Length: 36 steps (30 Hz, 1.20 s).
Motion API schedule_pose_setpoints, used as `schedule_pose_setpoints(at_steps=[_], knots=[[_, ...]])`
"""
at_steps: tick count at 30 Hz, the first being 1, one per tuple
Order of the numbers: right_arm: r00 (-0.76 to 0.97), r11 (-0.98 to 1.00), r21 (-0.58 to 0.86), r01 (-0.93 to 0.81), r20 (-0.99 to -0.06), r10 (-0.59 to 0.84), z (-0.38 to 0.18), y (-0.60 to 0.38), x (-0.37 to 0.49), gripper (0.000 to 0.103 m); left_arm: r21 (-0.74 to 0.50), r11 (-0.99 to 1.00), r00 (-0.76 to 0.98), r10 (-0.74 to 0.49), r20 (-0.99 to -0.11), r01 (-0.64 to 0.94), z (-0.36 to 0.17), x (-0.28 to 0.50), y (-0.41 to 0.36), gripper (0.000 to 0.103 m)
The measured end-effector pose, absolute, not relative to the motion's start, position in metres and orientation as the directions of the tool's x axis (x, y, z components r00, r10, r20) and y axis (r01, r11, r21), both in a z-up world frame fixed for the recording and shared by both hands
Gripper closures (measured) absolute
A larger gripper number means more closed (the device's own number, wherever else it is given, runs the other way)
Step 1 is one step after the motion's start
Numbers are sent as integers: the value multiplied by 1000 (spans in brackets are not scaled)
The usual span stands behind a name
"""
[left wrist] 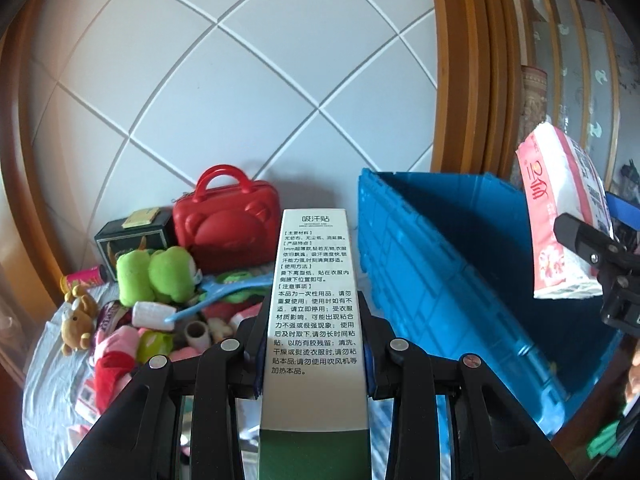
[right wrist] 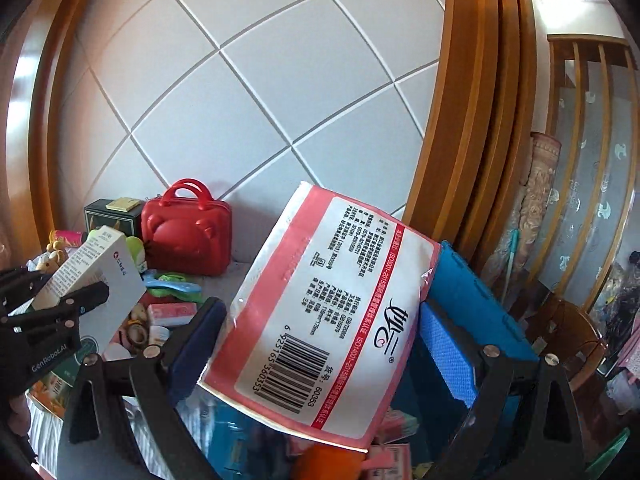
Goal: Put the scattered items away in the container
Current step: 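Open the left tool to drop the green-white box while the right tool releases the tissue pack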
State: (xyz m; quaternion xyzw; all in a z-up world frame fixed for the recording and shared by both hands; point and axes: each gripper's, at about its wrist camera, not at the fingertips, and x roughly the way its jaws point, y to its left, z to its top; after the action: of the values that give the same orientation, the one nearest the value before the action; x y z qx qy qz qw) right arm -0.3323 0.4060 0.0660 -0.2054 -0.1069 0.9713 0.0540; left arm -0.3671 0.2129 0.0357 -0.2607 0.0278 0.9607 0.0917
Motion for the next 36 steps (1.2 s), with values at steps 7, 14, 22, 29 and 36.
schedule_pose_setpoints(at_steps=[7,14,22,29,36], knots=[[-881,-961,-253,-114,-422,216,56,523,-334,6,12,-966,-817,212,-536,-258,52,-381,349,69],[-854,-965,-218,-145,-465,234,37,589,-338,6,34,-949,-763,231,-603,-314,35,-392,433,69],[-857,-980,-156,-120,-483,181,25,608,-347,6,62,-949,-734,197,-650,-310,12,-397,464,69],[-868,-981,-123,-150,-459,190,27,613,-354,6,38,-948,-720,213,-661,-316,9,-398,462,64],[-870,-981,-119,-155,-453,192,28,614,-353,6,51,-950,-720,197,-666,-308,8,-398,463,27]])
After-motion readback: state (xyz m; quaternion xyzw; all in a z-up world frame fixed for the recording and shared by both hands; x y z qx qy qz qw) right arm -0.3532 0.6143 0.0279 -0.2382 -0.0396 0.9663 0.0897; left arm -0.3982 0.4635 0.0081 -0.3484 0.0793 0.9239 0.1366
